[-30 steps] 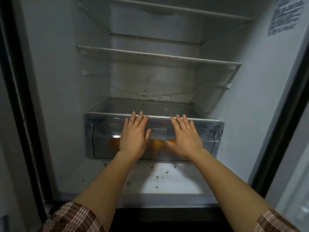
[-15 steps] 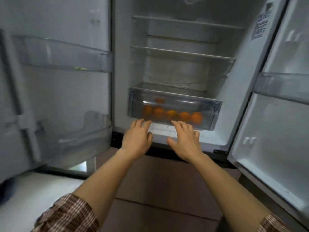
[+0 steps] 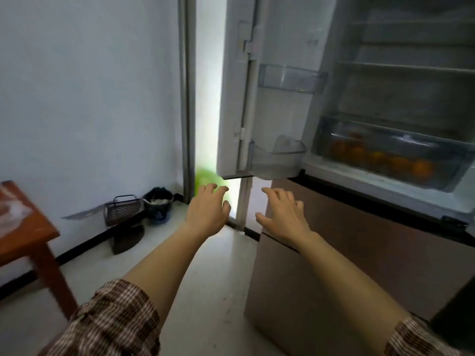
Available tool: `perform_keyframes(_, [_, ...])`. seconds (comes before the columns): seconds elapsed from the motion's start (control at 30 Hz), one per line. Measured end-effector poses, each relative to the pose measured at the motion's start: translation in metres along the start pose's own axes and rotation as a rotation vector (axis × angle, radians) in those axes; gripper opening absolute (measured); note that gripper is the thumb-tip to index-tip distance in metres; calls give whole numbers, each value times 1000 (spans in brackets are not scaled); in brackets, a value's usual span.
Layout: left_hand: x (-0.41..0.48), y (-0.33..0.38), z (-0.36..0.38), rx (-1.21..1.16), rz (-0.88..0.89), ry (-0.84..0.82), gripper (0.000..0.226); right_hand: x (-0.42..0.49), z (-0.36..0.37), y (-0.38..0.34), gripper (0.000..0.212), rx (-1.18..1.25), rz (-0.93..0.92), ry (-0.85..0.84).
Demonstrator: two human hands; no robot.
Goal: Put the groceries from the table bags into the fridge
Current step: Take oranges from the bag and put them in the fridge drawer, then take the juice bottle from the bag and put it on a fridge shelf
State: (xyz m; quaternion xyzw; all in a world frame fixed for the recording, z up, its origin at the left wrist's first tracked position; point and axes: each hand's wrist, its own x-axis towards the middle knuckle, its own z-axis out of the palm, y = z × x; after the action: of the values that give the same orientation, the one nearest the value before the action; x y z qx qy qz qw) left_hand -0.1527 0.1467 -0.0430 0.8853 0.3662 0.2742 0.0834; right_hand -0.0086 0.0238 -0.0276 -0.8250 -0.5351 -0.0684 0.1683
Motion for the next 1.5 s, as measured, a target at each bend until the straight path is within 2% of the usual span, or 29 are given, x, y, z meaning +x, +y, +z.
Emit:
perform_keyframes(0.2, [-55,-133,-66,71,-217,17,42,21,53,-140,65,30,-226,-91])
perform_keyframes(0.4, [-112,-279,-144,142,-385,54,44,35,121,-316,69,63,-411,-152])
perform_keyframes(0.63, [-191,-458,-226,191,-548,41,43,30,202,-519,67,151,-516,-292])
perform_keyframes(0.8, [-237,-560,-275,237,-687,-13,45,33,240,-638,67,166,-591,-379])
perform_keyframes(1.0, [-271,-661,-317,235,-790,29,45,53,278,-756,70,172,-715,-428])
perform_keyframes(1.1, [-279,-711,-328,285,-772,2,45,68,307,-808,68,170,-768,-431])
perform_keyframes(1.23, [-273,-790,-332,460,-599,-85,44,100,354,-873,65,169,-832,-425])
perform_keyframes(1.43, [-258,-915,-328,715,-369,-388,51,166,430,-963,57,123,-936,-424])
perform_keyframes(1.5, [-255,-953,-334,780,-359,-444,53,185,451,-991,56,90,-993,-411])
